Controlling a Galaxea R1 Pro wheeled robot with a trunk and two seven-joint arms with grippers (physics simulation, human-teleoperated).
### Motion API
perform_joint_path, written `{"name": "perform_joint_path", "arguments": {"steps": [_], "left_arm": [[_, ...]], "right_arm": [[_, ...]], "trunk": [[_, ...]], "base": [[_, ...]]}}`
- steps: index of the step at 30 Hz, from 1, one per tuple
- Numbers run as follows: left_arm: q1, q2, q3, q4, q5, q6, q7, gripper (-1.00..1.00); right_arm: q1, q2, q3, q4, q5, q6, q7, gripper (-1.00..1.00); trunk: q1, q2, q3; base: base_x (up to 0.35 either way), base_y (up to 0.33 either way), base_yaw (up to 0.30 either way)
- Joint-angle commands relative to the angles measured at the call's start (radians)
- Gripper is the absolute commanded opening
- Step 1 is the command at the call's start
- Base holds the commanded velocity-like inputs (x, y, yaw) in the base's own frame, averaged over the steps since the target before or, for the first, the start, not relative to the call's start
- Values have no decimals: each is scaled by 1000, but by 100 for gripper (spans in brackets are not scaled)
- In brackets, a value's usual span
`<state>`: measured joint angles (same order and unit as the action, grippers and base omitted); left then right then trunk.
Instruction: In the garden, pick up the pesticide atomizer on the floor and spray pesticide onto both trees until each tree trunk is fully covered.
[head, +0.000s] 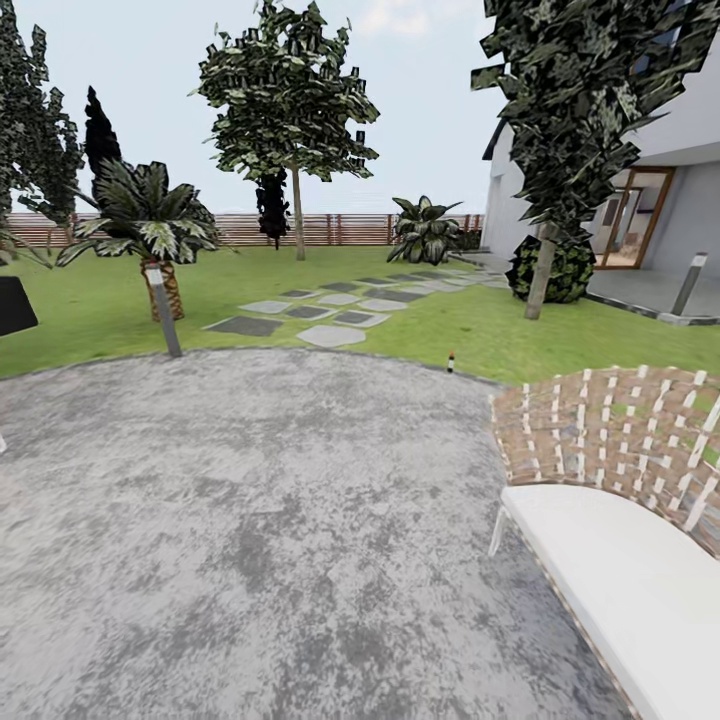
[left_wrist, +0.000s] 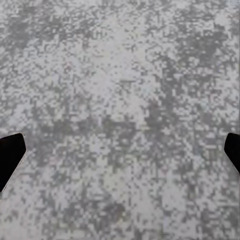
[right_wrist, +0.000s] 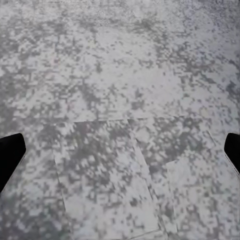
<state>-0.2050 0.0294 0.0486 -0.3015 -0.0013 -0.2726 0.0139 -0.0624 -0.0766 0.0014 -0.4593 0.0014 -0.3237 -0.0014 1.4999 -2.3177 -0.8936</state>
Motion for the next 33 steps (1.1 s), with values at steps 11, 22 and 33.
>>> {"name": "perform_joint_path", "arguments": {"steps": [11, 22, 33], "left_arm": [[-1, 0, 2, 1, 0, -3, 0, 100], [-1, 0, 2, 1, 0, -3, 1, 100], [-1, 0, 2, 1, 0, -3, 1, 100]], "right_arm": [[0, 0, 0, 1, 0, -3, 0, 100], [0, 0, 0, 1, 0, -3, 0, 100], [0, 0, 0, 1, 1, -3, 0, 100]], "trunk": [[0, 0, -1], [0, 0, -1], [0, 0, -1]], "base": [[340, 0, 0], [340, 0, 0], [340, 0, 0]]}}
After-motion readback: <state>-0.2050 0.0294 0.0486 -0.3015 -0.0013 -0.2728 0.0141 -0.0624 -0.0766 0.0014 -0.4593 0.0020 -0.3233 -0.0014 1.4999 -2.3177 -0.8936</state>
